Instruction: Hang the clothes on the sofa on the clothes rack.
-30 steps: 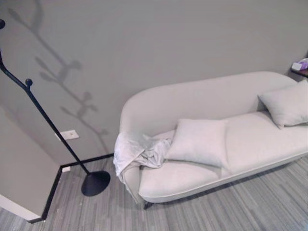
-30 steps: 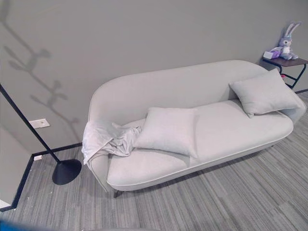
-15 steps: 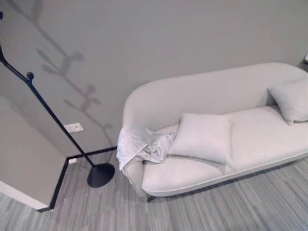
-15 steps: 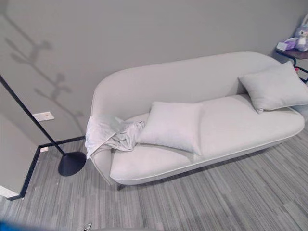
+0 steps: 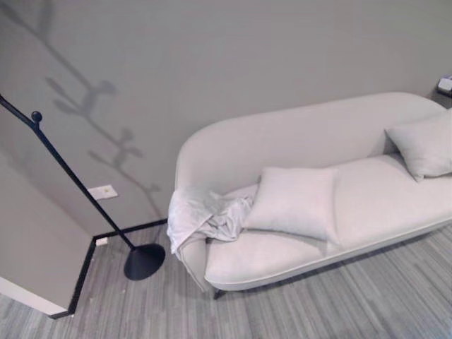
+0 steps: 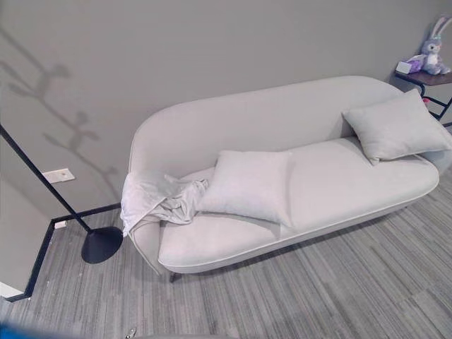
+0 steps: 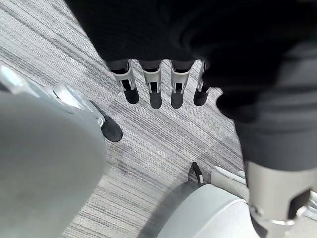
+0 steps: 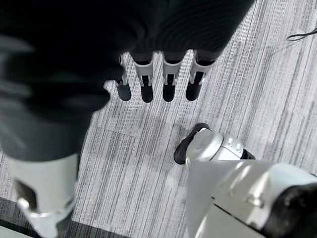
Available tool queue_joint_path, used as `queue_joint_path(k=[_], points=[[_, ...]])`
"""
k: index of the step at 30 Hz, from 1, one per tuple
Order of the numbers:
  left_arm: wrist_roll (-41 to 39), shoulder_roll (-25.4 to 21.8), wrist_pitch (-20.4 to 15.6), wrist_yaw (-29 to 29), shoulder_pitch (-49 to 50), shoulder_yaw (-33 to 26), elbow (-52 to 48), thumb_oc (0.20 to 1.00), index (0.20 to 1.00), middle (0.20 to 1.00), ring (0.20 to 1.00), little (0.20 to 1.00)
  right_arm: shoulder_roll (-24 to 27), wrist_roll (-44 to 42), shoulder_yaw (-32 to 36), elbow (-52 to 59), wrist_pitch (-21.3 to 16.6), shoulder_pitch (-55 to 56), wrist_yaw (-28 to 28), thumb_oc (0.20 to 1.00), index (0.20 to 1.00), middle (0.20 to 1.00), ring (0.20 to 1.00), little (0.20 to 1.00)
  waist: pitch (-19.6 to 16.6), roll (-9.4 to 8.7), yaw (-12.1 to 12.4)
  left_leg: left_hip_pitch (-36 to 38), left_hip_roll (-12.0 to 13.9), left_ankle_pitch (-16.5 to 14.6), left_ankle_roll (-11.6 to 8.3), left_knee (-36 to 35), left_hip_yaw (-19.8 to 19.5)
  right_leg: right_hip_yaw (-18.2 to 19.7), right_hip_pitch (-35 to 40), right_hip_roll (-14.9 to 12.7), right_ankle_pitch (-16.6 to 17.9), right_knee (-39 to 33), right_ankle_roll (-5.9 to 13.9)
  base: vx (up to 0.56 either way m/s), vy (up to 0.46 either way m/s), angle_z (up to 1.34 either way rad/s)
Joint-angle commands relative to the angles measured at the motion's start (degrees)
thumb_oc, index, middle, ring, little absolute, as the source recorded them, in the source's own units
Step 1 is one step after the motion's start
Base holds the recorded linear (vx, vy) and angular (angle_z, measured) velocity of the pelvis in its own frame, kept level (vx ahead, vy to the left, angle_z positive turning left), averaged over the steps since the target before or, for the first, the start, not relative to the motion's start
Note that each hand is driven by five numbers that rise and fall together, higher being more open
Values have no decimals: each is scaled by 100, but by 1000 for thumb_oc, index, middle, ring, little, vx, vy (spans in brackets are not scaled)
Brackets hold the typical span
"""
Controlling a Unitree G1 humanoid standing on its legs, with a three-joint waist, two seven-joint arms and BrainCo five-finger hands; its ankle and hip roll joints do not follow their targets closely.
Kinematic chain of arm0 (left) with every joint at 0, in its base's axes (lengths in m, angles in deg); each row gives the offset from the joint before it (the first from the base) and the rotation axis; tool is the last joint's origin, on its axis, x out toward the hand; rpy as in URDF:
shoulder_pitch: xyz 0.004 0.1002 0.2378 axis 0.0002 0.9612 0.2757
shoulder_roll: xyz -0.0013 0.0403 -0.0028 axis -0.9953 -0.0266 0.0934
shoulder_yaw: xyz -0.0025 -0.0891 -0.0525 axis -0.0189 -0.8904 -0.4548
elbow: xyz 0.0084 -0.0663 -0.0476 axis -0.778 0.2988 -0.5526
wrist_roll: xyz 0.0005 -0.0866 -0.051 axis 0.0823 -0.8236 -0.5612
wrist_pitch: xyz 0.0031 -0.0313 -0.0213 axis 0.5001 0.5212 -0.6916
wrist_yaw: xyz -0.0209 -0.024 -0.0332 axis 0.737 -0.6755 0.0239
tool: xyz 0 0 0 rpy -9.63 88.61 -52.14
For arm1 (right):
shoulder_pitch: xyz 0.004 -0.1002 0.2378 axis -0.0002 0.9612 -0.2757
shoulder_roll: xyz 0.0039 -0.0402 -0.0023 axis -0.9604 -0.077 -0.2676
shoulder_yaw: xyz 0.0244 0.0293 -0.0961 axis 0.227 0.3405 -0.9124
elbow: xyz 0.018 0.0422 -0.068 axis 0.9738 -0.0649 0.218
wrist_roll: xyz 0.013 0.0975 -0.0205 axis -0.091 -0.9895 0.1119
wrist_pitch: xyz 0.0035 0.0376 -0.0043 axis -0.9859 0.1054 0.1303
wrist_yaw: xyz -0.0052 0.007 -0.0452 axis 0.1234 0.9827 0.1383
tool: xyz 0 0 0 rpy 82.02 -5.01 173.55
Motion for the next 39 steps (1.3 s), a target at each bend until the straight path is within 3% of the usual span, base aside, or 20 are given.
queue_joint_path(k=[1,4,6,11,15,17,20,21,22,26,27,28,29,30,32,33,34,36,39], points=[[245,-43,-218,15,-240,-61,-47,1000,1000,1000,1000,1000,-256,220,-226,-290,-218,-400,-8,1000,1000,1000,1000,1000,378,-385,-61,-118,101,-227,-294,594,-325,338,937,-486,930,-1594,638,-169,-17,-20],[195,-9,-260,16,-318,-25,-94,1000,1000,1000,1000,1000,-195,280,-227,-317,-231,-480,-22,1000,1000,1000,1000,1000,501,-352,-53,-495,194,-173,-406,972,-371,319,889,-510,909,-1588,627,-56,68,-13],[92,-5,-275,16,-319,-95,-92,1000,1000,1000,1000,1000,-160,336,-187,-324,-195,-462,4,1000,1000,1000,1000,1000,478,-366,-33,-538,491,-20,-428,651,-408,353,911,-602,868,-1581,686,128,143,8],[-26,28,-391,146,-350,-19,-33,1000,1000,1000,1000,1000,-42,470,-150,-177,-277,-397,-94,1000,1000,1000,1000,1000,354,-244,-74,-896,1575,936,-736,-507,-485,512,913,-921,518,-1375,845,200,259,1],[-114,83,-442,205,-349,-7,-15,1000,1000,1000,1000,1000,16,597,-106,-203,-283,-345,-118,1000,1000,1000,1000,1000,305,-143,-29,-892,1778,1116,-947,-507,-795,648,1104,-1126,451,-1351,966,259,366,-4],[-114,126,-419,189,-358,7,-12,1000,1000,1000,1000,1000,47,726,-85,-249,-257,-330,-106,1000,1000,1000,1000,1000,284,-105,3,-795,1709,982,-942,-273,-963,705,1259,-1310,502,-1382,1047,311,494,-45],[205,91,-451,185,-432,156,42,1000,1000,1000,1000,1000,63,845,6,-307,-159,-288,1,1000,1000,1000,1000,1000,207,-175,-47,-955,1363,387,-911,429,-819,660,1397,-1826,743,-1393,1228,244,453,-20],[207,89,-452,184,-435,158,44,1000,1000,1000,1000,1000,61,846,8,-309,-159,-289,2,1000,1000,1000,1000,1000,202,-190,-46,-983,1339,355,-901,483,-818,659,1399,-1848,745,-1405,1238,215,511,11],[399,8,-443,170,-518,309,3,1000,1000,1000,1000,1000,22,807,-10,-207,-161,-336,73,1000,1000,1000,1000,1000,206,-304,-62,-1175,993,63,-773,869,-699,637,1241,-2186,1291,-1197,1331,147,466,15],[637,-215,-417,187,-604,386,-10,1000,1000,1000,1000,1000,-67,896,-165,56,-251,-447,79,1000,1000,1000,1000,1000,302,-380,-1,-1236,559,-280,-397,1108,-508,633,688,-2586,2183,-433,1201,103,411,4],[637,-215,-417,187,-604,386,-10,1000,1000,1000,1000,1000,-67,896,-165,56,-251,-447,78,1000,1000,1000,1000,1000,300,-381,0,-1239,558,-281,-397,1110,-506,635,685,-2587,2183,-432,1202,23,243,-22],[652,-254,-421,205,-615,375,-1,1000,1000,1000,1000,1000,-70,950,-206,80,-241,-487,74,1000,1000,1000,1000,1000,361,-345,31,-1215,506,-329,-309,1149,-390,448,562,-2729,2433,-238,1141,90,430,-6],[716,-318,-370,197,-585,310,8,1000,1000,1000,1000,1000,-105,1082,-256,133,-270,-506,53,1000,1000,1000,1000,1000,399,-272,66,-1034,385,-384,-161,1038,-279,-82,522,-2775,2290,-54,979,142,549,-8],[683,-336,-379,207,-541,275,18,1000,1000,1000,1000,1000,-93,1097,-265,102,-274,-488,25,1000,1000,1000,1000,1000,413,-254,21,-905,317,-357,-100,945,-272,-87,439,-2547,2094,61,927,173,493,-21],[735,-362,-371,192,-451,188,5,1000,1000,1000,1000,1000,-102,1259,-442,161,-366,-471,-87,1000,1000,1000,1000,1000,414,-228,-33,-663,247,-308,-18,704,-230,5,324,-1827,1276,-43,826,133,243,-35],[735,-362,-371,192,-451,186,5,1000,1000,1000,1000,1000,-103,1259,-443,162,-366,-472,-88,1000,1000,1000,1000,1000,406,-229,-36,-668,247,-291,-19,689,-231,4,316,-1826,1285,-49,825,122,196,-22],[782,-380,-357,209,-418,144,-5,1000,1000,1000,1000,1000,-103,1230,-475,268,-428,-505,-173,1000,1000,1000,1000,1000,425,-224,-36,-511,172,-264,33,490,-159,-87,203,-1408,991,-150,802,93,164,-9],[773,-397,-346,233,-373,109,21,1000,1000,1000,1000,1000,-71,1162,-543,432,-560,-565,-343,1000,1000,1000,1000,1000,505,-279,-106,-258,31,-253,101,302,-138,20,10,-851,870,-306,803,119,185,-32],[748,-326,-435,350,-352,125,-101,1000,1000,1000,1000,1000,-42,1745,-786,1061,-857,-567,-881,1000,1000,1000,1000,1000,609,-354,-179,-125,-148,-263,162,239,-183,432,-122,-462,932,-385,810,57,78,-10]])
